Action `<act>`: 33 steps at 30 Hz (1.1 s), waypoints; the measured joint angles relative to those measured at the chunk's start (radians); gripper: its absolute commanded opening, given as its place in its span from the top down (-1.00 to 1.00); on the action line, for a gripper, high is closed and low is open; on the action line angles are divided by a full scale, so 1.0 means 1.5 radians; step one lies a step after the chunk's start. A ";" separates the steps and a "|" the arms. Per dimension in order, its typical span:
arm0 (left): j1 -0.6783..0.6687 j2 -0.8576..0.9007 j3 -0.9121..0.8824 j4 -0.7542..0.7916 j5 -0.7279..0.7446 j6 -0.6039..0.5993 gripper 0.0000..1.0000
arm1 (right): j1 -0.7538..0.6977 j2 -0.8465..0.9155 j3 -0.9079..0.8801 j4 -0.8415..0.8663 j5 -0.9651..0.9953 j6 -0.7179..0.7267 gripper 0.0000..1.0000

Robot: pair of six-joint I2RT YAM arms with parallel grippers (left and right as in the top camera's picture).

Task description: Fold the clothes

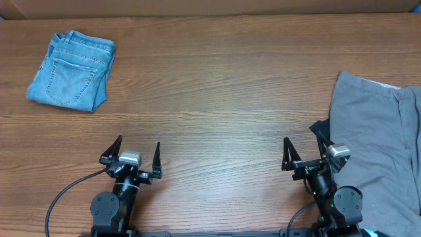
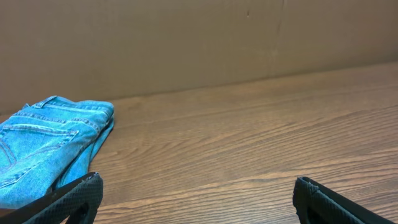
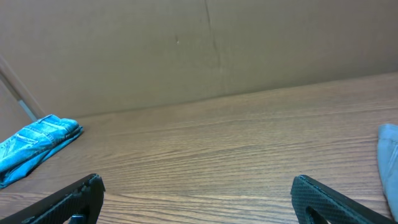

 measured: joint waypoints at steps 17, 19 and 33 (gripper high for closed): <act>0.000 0.000 0.000 0.002 0.014 -0.013 -1.00 | 0.000 0.000 0.000 0.000 0.002 0.000 -1.00; 0.000 0.000 0.000 0.002 0.021 -0.061 -1.00 | 0.000 0.000 0.000 0.003 -0.014 0.000 -1.00; 0.000 0.029 0.171 -0.123 -0.006 -0.234 -1.00 | 0.000 0.089 0.218 -0.206 -0.082 0.062 -1.00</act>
